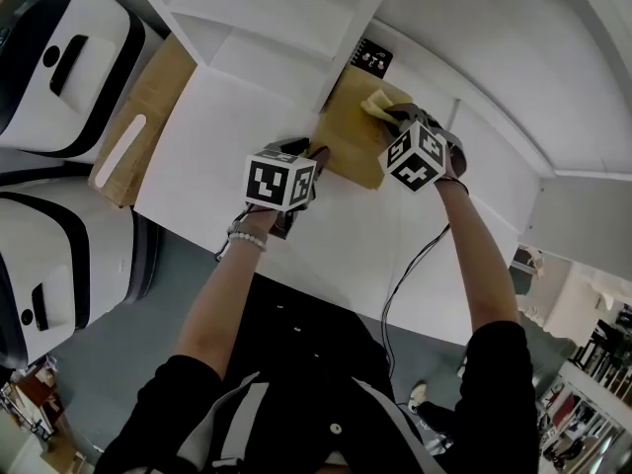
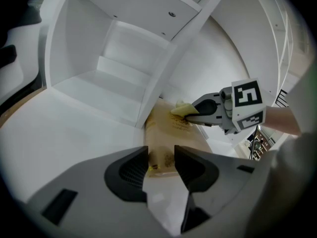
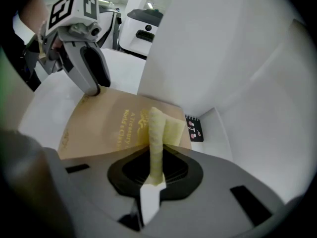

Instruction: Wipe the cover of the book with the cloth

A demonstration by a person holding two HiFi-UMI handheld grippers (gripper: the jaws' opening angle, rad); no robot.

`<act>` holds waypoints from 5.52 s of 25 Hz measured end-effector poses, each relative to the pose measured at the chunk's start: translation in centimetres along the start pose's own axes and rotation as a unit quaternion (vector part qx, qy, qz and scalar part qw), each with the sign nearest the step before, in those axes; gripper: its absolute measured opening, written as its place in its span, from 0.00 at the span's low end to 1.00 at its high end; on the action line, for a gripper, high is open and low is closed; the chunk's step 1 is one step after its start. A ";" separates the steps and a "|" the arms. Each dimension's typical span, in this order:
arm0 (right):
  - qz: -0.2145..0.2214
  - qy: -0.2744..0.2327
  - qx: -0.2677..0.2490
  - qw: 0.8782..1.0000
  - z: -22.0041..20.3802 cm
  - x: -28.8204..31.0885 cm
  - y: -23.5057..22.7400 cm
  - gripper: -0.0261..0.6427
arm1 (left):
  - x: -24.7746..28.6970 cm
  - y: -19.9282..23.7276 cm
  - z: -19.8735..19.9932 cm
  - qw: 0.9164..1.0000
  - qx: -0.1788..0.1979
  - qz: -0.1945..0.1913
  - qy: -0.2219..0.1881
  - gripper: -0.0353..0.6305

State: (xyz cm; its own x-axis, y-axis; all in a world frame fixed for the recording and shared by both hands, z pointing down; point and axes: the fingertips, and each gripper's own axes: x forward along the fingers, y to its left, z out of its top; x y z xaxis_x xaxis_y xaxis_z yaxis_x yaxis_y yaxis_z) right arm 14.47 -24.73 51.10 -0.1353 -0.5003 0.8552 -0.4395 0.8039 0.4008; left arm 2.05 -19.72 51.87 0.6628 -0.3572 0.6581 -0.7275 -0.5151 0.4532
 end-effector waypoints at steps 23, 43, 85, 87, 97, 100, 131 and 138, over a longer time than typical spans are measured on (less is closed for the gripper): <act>0.143 -0.080 -0.066 0.984 1.1 -6.4 13.3 0.09 | 0.0 -0.1 0.0 1.000 0.004 0.006 -0.002 0.30; -0.072 -0.036 0.086 0.993 2.1 -0.1 -6.4 0.09 | 0.0 -0.1 0.1 1.000 0.008 0.007 0.002 0.30; 0.052 -0.090 -0.066 0.992 5.1 -3.4 2.8 0.09 | -0.1 -0.1 0.1 1.000 0.007 0.011 -0.004 0.30; 0.014 -0.078 -0.054 0.995 4.9 -2.5 0.2 0.09 | -0.1 -0.1 0.1 1.000 0.007 0.011 -0.004 0.30; -0.066 -0.015 0.014 0.998 4.3 2.8 -6.5 0.09 | -0.1 -0.1 0.1 1.000 0.006 0.013 -0.005 0.30; -0.064 0.006 -0.019 0.998 4.4 3.6 -5.9 0.09 | -0.2 -0.2 0.1 1.000 0.007 0.012 -0.005 0.30; 0.037 -0.103 -0.088 0.990 8.9 -2.6 12.0 0.09 | -6.6 1.6 1.7 0.995 -0.033 0.028 -0.087 0.06; 0.061 -0.098 -0.041 0.992 6.5 -4.7 14.1 0.09 | -8.0 -0.6 2.8 0.994 -0.015 -0.001 -0.109 0.06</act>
State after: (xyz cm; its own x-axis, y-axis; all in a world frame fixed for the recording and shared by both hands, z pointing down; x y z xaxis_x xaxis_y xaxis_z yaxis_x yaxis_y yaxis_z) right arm 3.17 -13.12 50.62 -0.3562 -0.4431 0.8226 -0.3363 0.8822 0.3296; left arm -2.35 -18.74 44.63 0.6840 -0.5181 0.5136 -0.7294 -0.4934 0.4738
